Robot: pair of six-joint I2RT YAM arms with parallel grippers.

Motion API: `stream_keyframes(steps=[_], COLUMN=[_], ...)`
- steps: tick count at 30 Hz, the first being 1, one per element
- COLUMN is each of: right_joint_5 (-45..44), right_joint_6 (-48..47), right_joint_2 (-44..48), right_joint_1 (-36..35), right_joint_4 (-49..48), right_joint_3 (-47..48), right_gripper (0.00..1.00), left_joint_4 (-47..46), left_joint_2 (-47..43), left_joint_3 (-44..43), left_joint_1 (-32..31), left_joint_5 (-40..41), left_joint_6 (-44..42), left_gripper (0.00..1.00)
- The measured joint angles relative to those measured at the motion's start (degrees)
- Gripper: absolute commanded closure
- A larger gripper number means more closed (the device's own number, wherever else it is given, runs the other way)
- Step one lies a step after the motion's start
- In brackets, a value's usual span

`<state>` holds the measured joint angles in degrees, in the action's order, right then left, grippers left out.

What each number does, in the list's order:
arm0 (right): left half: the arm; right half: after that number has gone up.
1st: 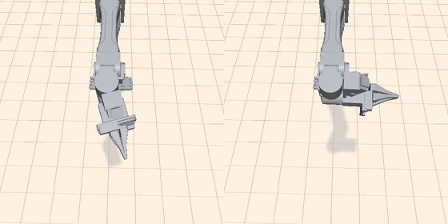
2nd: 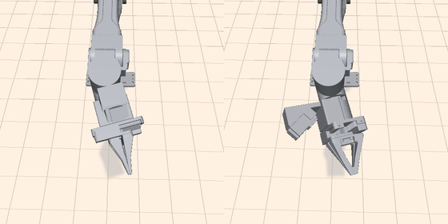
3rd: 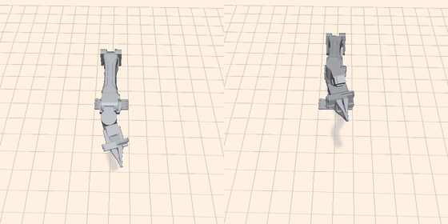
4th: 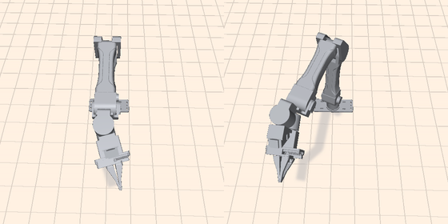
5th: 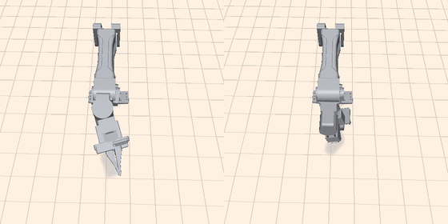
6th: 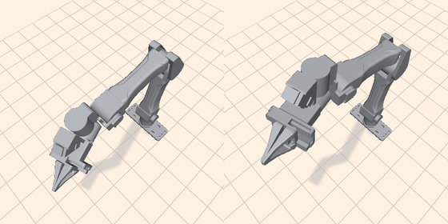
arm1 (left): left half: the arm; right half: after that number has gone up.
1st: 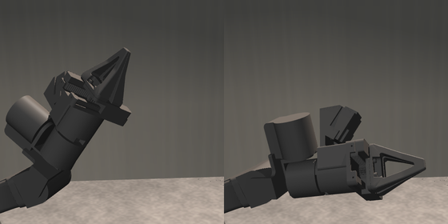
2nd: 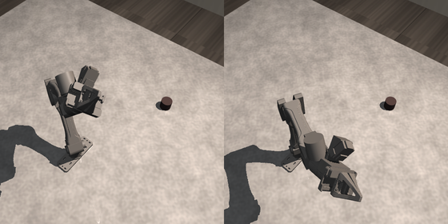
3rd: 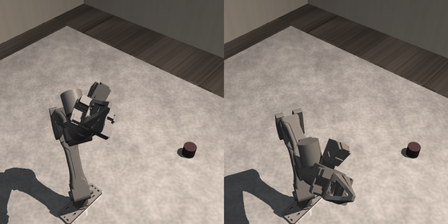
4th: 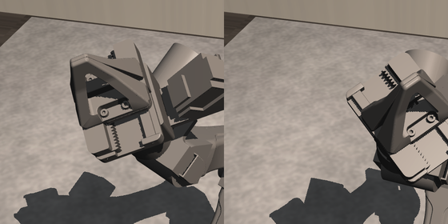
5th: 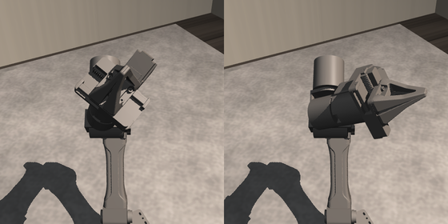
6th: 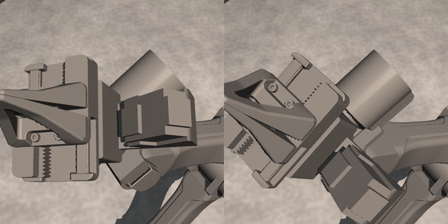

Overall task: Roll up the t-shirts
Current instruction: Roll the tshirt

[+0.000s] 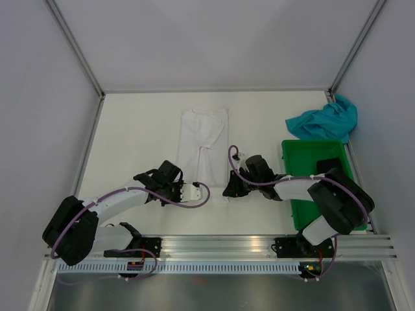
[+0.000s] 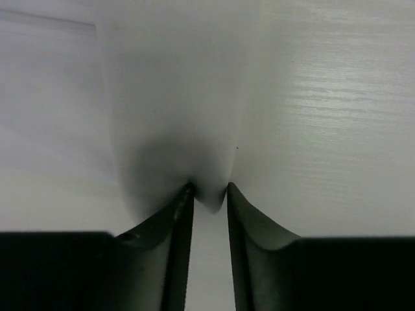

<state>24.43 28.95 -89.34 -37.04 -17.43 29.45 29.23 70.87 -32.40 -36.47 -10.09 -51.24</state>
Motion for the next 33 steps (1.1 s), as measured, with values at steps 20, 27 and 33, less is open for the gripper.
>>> stream_keyframes(steps=[20,27,33], right_joint_5=[-18.0,-25.9,-30.3], right_joint_6=[-47.6,-60.2,-64.1], right_joint_2=[23.9,15.6,9.0], right_joint_1=[-23.9,-26.6,-27.1], right_joint_4=[5.7,8.3,8.1], right_joint_3=[-4.6,-5.5,-1.3], right_gripper=[0.46,0.45,0.45], left_joint_4=[1.0,2.5,4.1], left_joint_2=[-0.1,-0.3,-0.3], left_joint_3=[-1.3,-1.8,-3.5], left_joint_1=[3.3,3.8,3.9], left_joint_5=[-4.1,-5.7,-6.6], left_joint_6=[1.3,2.5,3.0], left_gripper=[0.98,0.98,0.98])
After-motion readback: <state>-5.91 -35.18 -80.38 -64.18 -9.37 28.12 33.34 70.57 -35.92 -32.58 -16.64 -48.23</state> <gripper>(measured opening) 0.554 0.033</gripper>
